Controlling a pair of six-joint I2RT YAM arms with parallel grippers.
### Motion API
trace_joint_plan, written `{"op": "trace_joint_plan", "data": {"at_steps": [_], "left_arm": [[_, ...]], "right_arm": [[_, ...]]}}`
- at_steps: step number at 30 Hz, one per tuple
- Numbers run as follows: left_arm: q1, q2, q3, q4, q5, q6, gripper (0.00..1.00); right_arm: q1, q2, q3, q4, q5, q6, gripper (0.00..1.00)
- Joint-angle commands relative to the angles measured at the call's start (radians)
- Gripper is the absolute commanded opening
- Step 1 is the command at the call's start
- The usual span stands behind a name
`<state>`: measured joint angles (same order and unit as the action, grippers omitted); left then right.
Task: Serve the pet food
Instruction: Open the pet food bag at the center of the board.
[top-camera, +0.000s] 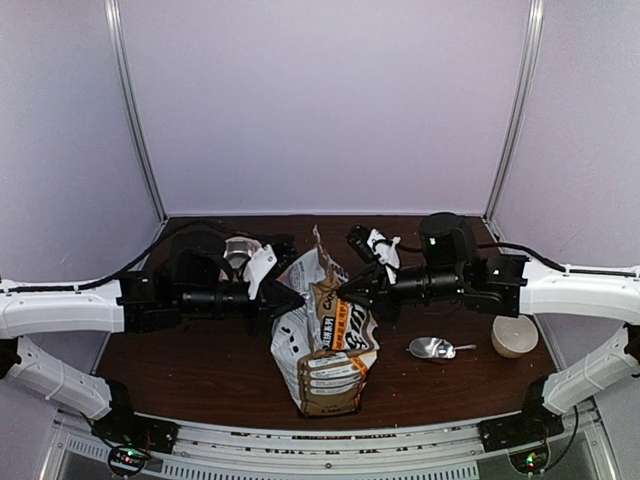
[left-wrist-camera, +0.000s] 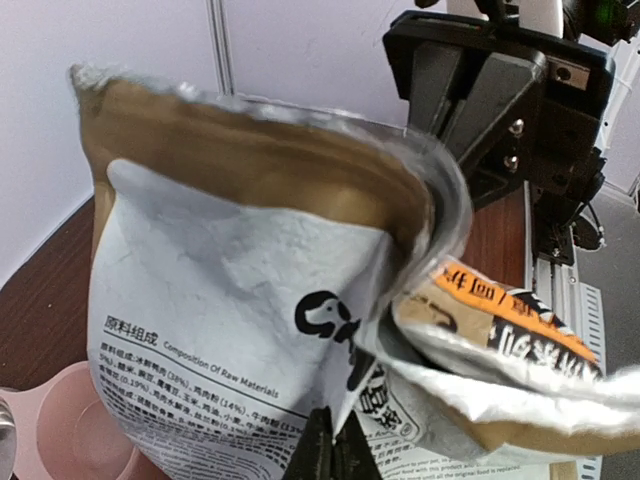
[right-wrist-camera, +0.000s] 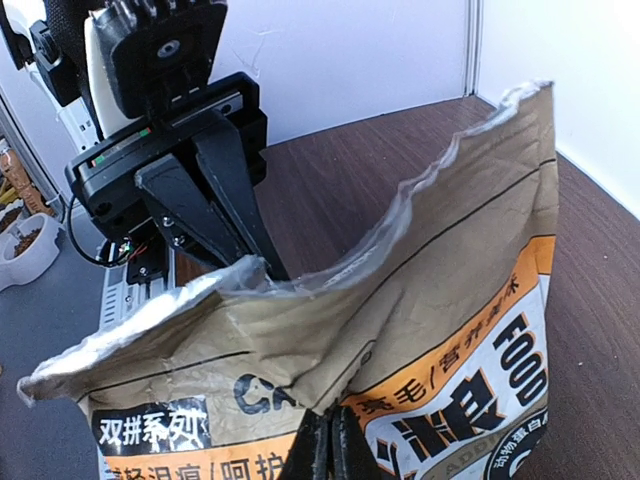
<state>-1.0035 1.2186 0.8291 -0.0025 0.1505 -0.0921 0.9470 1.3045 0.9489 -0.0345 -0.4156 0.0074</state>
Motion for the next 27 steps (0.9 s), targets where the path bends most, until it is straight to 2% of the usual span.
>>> {"op": "trace_joint_plan", "data": {"at_steps": [1,8,16,17,19,21,23,27], "left_arm": [[0.037,-0.084,-0.026,-0.022,-0.156,-0.036,0.00],[0.037,-0.122,-0.043,-0.050,-0.192,-0.046,0.00],[0.037,-0.152,-0.008,-0.077,-0.161,-0.061,0.00],[0.037,-0.152,0.012,-0.095,-0.158,-0.068,0.11],[0.037,-0.154,0.058,-0.136,-0.177,-0.096,0.38],[0.037,-0.160,0.104,-0.189,-0.229,-0.139,0.54],[0.037,-0.174,0.147,-0.232,-0.292,-0.205,0.64],[0.037,-0.186,0.241,-0.301,-0.310,-0.305,0.71]], "right_arm": [[-0.032,-0.086,-0.028,-0.054,0.147,0.020,0.00],[-0.032,-0.129,-0.061,-0.083,0.201,0.011,0.00],[-0.033,-0.158,-0.057,-0.069,0.101,0.069,0.00],[-0.033,-0.161,-0.048,-0.068,0.091,0.085,0.10],[-0.033,-0.165,-0.031,-0.071,0.082,0.117,0.38],[-0.034,-0.172,-0.013,-0.084,0.103,0.162,0.55],[-0.034,-0.182,0.007,-0.101,0.125,0.208,0.62],[-0.037,-0.186,0.075,-0.150,0.162,0.322,0.67]]}}
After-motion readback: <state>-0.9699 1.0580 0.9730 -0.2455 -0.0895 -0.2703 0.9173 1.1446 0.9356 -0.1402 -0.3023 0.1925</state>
